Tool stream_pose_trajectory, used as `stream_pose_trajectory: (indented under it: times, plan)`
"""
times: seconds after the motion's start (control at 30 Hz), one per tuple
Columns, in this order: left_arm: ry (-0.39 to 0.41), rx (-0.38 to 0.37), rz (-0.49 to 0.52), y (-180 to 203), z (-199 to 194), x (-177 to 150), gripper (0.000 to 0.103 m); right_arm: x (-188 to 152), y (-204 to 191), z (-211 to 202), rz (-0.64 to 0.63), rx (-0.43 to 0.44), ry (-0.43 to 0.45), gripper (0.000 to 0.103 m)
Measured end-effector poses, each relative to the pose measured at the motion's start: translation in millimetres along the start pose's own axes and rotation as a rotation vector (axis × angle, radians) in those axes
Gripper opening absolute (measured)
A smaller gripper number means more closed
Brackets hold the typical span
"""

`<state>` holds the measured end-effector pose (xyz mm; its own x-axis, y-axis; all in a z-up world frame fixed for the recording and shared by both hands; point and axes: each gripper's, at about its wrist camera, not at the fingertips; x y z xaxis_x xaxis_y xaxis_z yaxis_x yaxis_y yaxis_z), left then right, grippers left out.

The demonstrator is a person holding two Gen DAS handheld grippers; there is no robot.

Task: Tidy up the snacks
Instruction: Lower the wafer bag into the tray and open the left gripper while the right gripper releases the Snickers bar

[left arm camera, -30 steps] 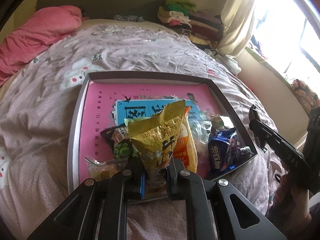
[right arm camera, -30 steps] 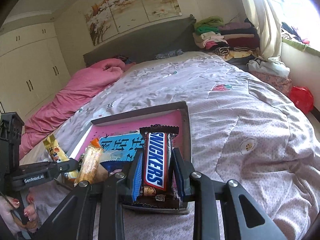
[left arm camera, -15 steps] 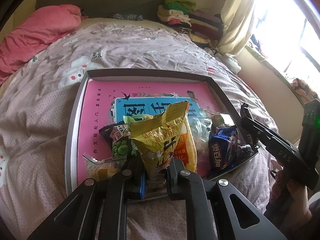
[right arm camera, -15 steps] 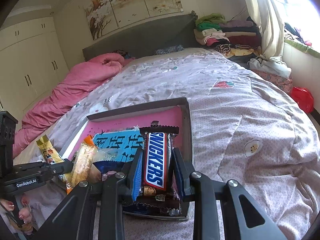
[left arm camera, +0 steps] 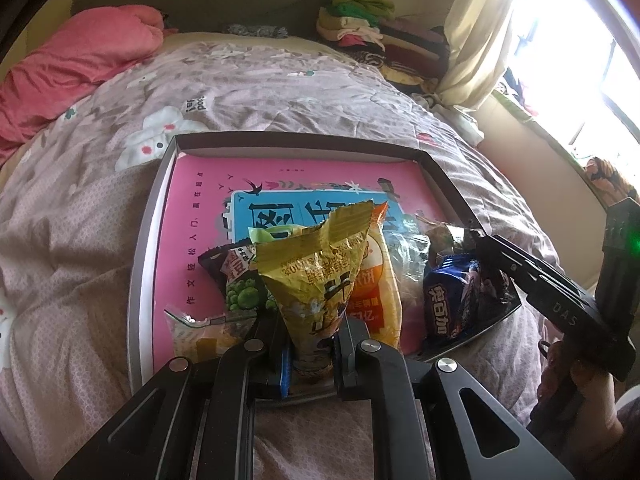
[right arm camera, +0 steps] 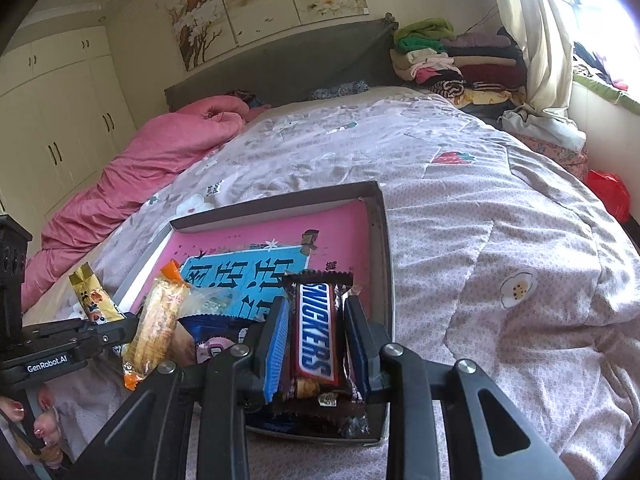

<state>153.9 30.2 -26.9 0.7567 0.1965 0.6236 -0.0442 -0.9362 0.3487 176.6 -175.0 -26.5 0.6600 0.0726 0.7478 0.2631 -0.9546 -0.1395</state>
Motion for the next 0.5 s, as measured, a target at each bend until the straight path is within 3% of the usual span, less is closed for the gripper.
stream_pose_trajectory:
  times: [0.5]
  plan:
    - [0.006, 0.016, 0.003, -2.2, -2.9, 0.2, 0.016, -2.5, 0.9, -9.5, -0.005, -0.013, 0.013, 0.030]
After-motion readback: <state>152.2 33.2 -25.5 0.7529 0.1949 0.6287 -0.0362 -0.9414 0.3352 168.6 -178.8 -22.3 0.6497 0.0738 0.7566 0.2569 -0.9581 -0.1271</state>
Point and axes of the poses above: each gripper's, at about its wrist camera, not at the fingertips, and z roughly the way its jaws point, y to its right, x to its top, and after that the axes turned 8 degrees about -x, right-handed
